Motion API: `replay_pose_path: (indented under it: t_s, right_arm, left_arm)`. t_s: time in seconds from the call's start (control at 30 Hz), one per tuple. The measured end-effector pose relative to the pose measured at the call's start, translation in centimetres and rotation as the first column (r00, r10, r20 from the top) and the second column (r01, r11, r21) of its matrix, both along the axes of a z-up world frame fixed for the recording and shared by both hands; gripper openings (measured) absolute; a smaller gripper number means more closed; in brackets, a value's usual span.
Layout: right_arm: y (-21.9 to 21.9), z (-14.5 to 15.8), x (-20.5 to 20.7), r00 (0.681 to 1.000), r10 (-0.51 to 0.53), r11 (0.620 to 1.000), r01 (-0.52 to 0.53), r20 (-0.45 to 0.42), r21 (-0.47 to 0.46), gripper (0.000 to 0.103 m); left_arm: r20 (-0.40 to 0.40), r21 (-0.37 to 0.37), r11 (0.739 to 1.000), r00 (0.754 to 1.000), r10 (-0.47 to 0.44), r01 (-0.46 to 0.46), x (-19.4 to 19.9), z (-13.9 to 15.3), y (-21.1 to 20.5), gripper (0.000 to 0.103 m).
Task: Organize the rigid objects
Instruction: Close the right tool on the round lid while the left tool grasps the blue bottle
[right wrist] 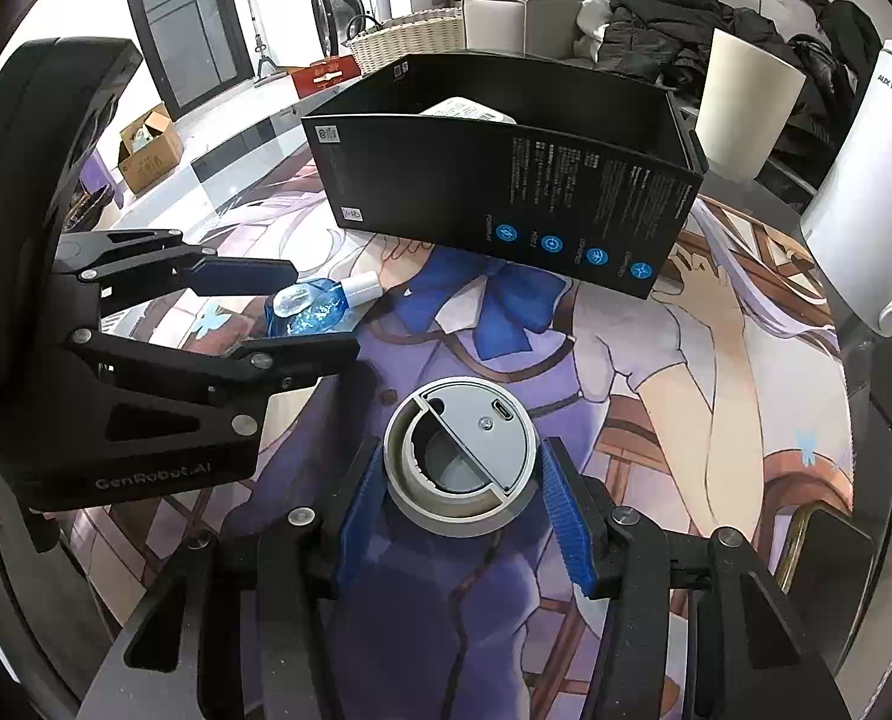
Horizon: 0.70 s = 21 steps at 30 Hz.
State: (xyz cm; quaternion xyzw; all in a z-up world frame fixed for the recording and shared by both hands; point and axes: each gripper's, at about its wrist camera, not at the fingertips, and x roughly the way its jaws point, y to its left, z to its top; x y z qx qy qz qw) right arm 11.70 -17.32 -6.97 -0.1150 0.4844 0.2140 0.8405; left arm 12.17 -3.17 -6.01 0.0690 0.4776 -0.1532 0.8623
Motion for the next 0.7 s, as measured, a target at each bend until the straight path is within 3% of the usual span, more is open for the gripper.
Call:
replay_pose_path:
  t_s: [0.03, 0.37, 0.7]
  right_arm:
    - [0.0, 0.0, 0.0, 1.0, -0.003, 1.0, 0.003, 0.0, 0.001, 0.052]
    - [-0.3, 0.4, 0.1, 1.0, -0.02, 1.0, 0.02, 0.004, 0.018, 0.05]
    - [-0.6, 0.8, 0.0, 0.999, -0.031, 0.999, 0.03, 0.023, 0.033, 0.05]
  left_arm:
    - [0.003, 0.001, 1.0, 1.0, -0.005, 0.005, 0.0, 0.1, 0.0, 0.029]
    - [-0.003, -0.022, 1.0, 1.0, -0.007, 0.007, -0.1, 0.3, 0.4, 0.029]
    - [0.048, -0.041, 0.999, 0.999, 0.0, 0.002, -0.4, 1.5, 0.8, 0.029]
